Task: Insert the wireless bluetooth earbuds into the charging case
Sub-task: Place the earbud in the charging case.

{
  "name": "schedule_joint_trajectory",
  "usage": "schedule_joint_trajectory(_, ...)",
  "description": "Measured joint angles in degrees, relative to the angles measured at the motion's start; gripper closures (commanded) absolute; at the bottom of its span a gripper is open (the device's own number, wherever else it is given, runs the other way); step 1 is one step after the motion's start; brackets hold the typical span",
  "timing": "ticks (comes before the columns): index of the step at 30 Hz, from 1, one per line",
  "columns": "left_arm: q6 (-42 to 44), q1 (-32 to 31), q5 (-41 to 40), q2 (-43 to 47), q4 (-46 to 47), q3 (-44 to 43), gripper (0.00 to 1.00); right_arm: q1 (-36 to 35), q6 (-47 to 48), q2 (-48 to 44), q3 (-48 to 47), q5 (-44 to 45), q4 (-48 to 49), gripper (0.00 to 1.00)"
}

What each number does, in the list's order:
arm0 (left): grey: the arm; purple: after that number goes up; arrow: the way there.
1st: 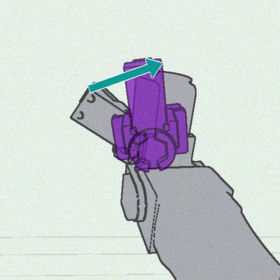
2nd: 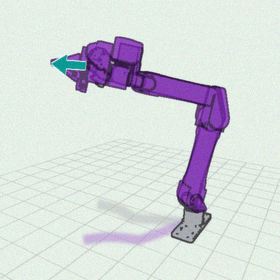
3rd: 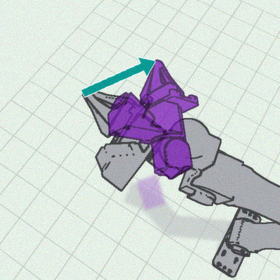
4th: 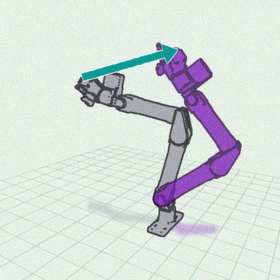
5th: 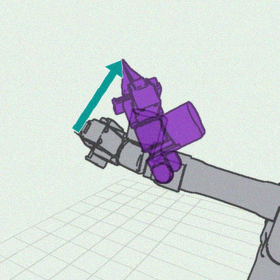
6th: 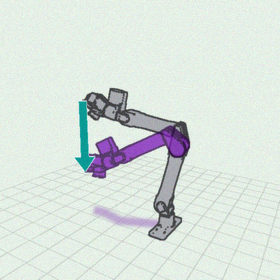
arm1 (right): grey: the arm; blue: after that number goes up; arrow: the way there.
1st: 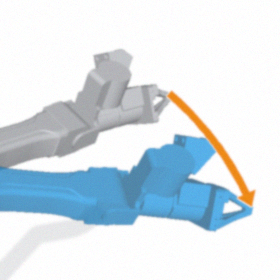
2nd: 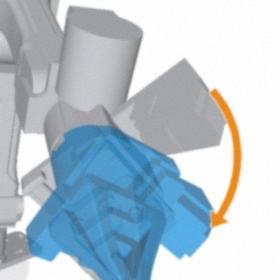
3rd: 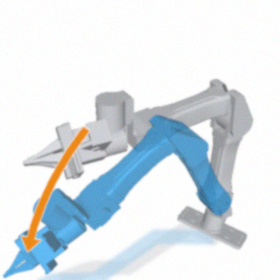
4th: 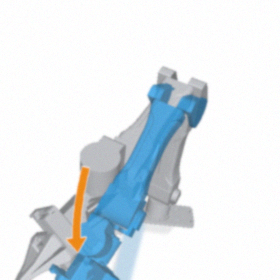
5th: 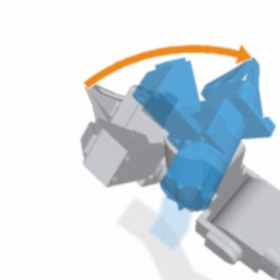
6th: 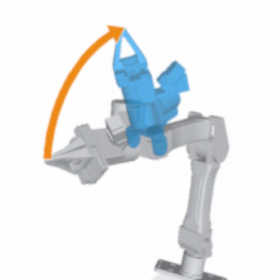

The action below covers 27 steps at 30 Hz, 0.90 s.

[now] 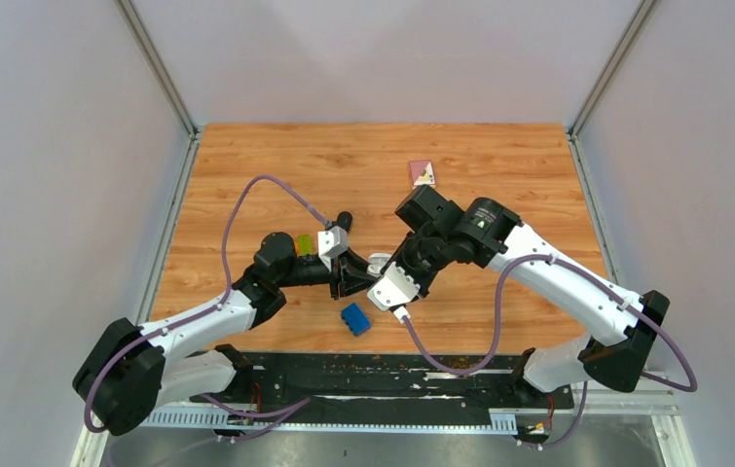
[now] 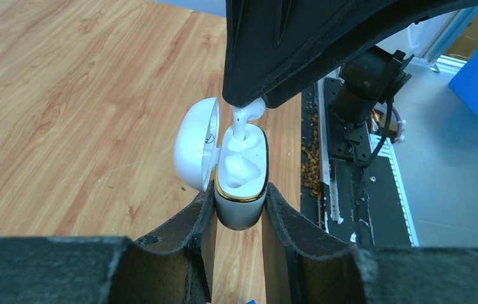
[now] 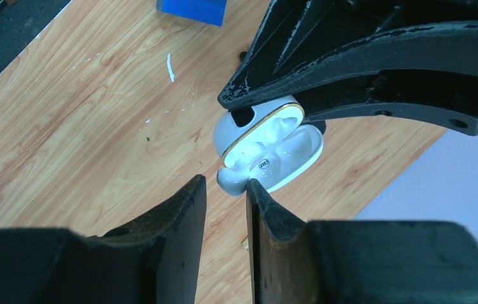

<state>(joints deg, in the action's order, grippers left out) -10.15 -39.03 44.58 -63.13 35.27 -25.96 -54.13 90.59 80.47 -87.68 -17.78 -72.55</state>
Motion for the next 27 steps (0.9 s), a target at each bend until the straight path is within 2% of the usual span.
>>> schedule_joint_trajectory(13,-0.1,0.0,0.4,-0.1,-0.7,0.0,0.98,-0.6,0.4,0.1,0.5,1.3,1.1,0.78)
schedule_joint_trajectory(27,-0.2,0.0,0.1,-0.6,-0.8,0.0,0.99,-0.9,-2.6,2.1,-2.0,0.7,-0.2,0.78)
